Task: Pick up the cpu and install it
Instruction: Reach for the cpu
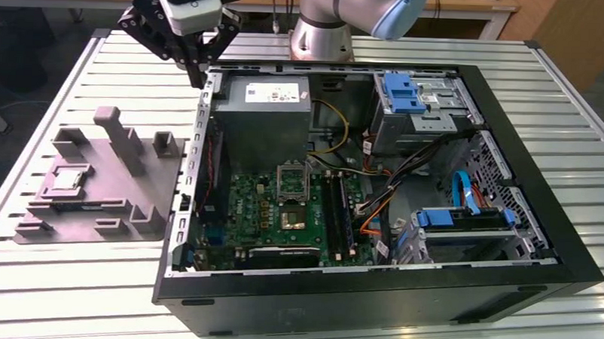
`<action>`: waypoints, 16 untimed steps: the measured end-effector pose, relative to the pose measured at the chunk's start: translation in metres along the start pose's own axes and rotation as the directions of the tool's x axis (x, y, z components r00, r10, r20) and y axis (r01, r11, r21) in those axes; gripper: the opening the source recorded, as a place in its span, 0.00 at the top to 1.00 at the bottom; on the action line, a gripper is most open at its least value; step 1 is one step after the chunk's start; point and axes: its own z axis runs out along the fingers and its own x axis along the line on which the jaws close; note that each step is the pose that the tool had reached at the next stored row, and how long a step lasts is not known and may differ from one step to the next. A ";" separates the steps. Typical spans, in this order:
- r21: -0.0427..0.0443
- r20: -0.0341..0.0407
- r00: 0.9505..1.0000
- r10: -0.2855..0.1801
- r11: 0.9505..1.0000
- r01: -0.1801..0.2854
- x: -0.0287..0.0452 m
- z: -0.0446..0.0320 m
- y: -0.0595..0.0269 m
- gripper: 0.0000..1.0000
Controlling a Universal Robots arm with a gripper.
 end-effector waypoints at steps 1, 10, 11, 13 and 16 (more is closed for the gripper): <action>0.000 0.000 1.000 0.000 1.000 0.000 0.0000 0.0000 0.0000 0.89; 0.026 0.002 1.000 -0.001 1.000 0.001 0.0001 0.0000 0.0000 0.89; 0.026 0.002 1.000 -0.001 1.000 0.001 0.0002 0.0000 -0.0001 0.89; 0.026 0.002 1.000 -0.001 1.000 0.001 0.0020 0.0001 -0.0002 0.89; 0.026 0.002 1.000 -0.001 1.000 0.001 0.0073 0.0001 -0.0006 0.89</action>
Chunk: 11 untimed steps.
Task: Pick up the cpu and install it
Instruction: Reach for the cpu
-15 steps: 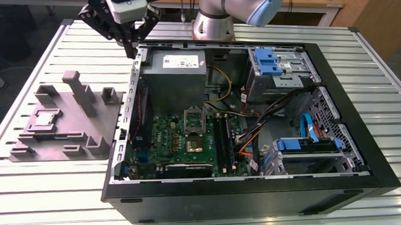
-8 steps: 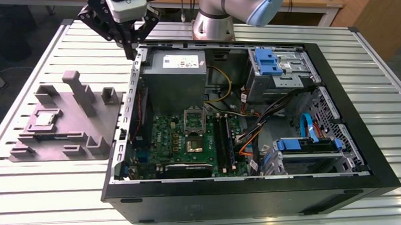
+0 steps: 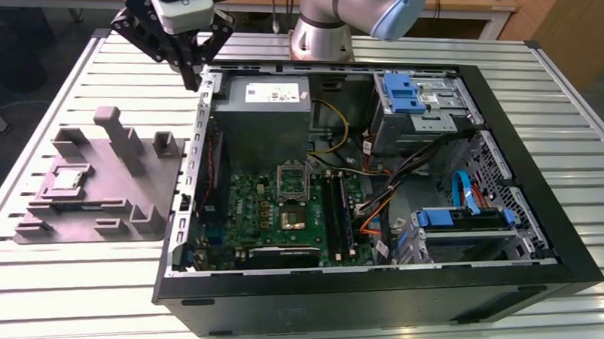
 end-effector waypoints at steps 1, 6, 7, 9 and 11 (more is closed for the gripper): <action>0.000 0.000 1.000 0.000 1.000 0.000 0.0017 0.0000 -0.0001 0.89; 0.000 0.000 1.000 0.000 1.000 0.000 0.0091 -0.0001 -0.0007 0.89; 0.000 0.000 1.000 0.000 1.000 0.000 0.0102 -0.0001 -0.0008 0.89; 0.000 0.000 1.000 0.000 1.000 0.000 0.0122 -0.0002 -0.0009 0.89; 0.000 0.000 1.000 0.000 1.000 0.000 0.0141 -0.0002 -0.0011 0.89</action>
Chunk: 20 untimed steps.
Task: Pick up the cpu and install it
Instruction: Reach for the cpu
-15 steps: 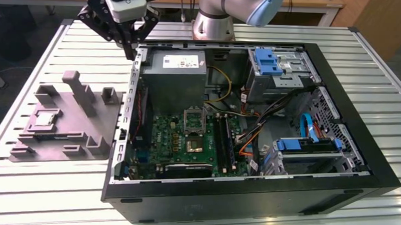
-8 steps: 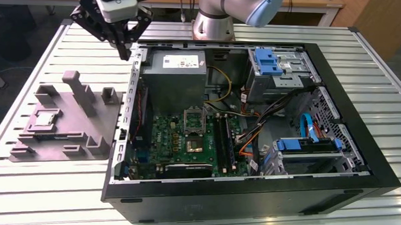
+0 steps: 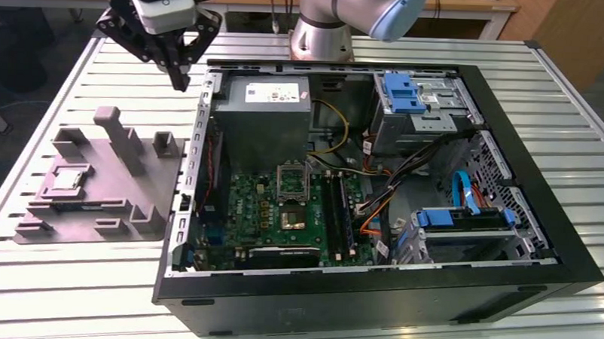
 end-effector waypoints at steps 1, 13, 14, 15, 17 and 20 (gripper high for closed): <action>0.000 0.000 1.000 0.000 1.000 0.000 0.0007 0.0000 0.0000 0.89; 0.000 0.000 1.000 0.000 1.000 0.000 0.0039 -0.0001 -0.0003 0.89; 0.000 0.000 1.000 0.000 1.000 0.000 0.0044 -0.0001 -0.0003 0.89; 0.000 0.000 1.000 0.000 1.000 0.000 0.0048 -0.0001 -0.0004 0.89; 0.000 0.000 1.000 0.000 1.000 0.000 0.0057 -0.0001 -0.0004 0.89; 0.000 0.000 1.000 0.000 1.000 0.000 0.0071 -0.0002 -0.0005 0.89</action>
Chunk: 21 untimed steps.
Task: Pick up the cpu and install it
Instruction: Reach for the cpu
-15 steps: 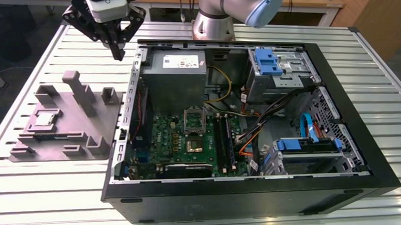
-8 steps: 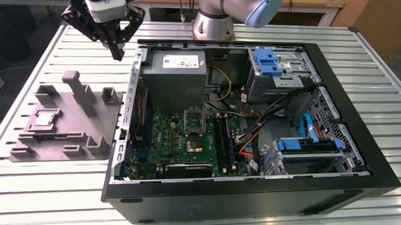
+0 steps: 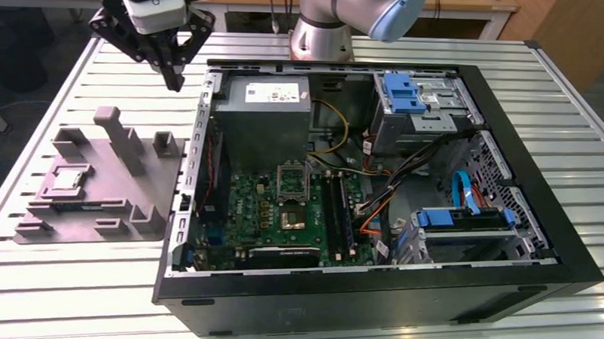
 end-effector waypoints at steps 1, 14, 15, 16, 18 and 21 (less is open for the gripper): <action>0.000 0.000 1.000 0.000 1.000 0.000 0.0004 0.0000 0.0000 0.89; 0.000 0.000 1.000 0.000 1.000 0.000 0.0055 -0.0001 -0.0004 0.89; 0.000 0.000 1.000 0.000 1.000 0.000 0.0059 -0.0001 -0.0005 0.89; 0.000 0.000 1.000 0.000 1.000 0.000 0.0063 -0.0001 -0.0005 0.89; 0.000 0.000 1.000 0.000 1.000 0.000 0.0070 -0.0001 -0.0005 0.89; 0.000 0.000 1.000 0.000 1.000 0.000 0.0081 -0.0001 -0.0006 0.89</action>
